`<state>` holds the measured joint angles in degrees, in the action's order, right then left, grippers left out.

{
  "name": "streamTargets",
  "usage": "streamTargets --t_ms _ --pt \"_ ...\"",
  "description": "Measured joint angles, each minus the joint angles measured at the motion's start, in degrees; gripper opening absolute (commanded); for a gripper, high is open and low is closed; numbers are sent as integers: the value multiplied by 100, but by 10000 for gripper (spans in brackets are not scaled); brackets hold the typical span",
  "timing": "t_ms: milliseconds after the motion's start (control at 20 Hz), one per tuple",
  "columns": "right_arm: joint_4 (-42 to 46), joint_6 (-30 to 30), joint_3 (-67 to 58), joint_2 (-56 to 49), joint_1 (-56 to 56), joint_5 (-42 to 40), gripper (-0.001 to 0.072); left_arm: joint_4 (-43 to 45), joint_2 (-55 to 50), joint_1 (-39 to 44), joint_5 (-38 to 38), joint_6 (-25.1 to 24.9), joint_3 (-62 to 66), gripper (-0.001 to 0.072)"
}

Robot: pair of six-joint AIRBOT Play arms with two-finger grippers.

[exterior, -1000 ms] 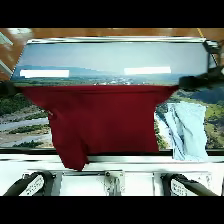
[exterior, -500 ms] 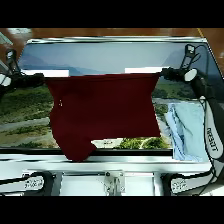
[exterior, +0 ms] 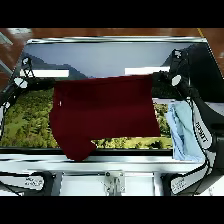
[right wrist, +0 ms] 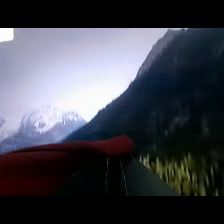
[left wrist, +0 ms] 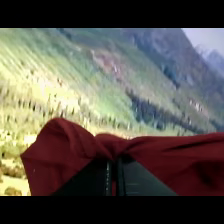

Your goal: Fold the shirts.

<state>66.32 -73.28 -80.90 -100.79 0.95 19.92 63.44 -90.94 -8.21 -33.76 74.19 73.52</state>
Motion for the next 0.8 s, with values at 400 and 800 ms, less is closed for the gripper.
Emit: streamTargets --t_ms 400,800 --pt "256 -407 2 72 280 2562 67 1067 -166 -24 -3132 144 286 41" --pt "446 -796 2 -177 319 3799 368 1320 -468 -9 -3825 638 313 169"
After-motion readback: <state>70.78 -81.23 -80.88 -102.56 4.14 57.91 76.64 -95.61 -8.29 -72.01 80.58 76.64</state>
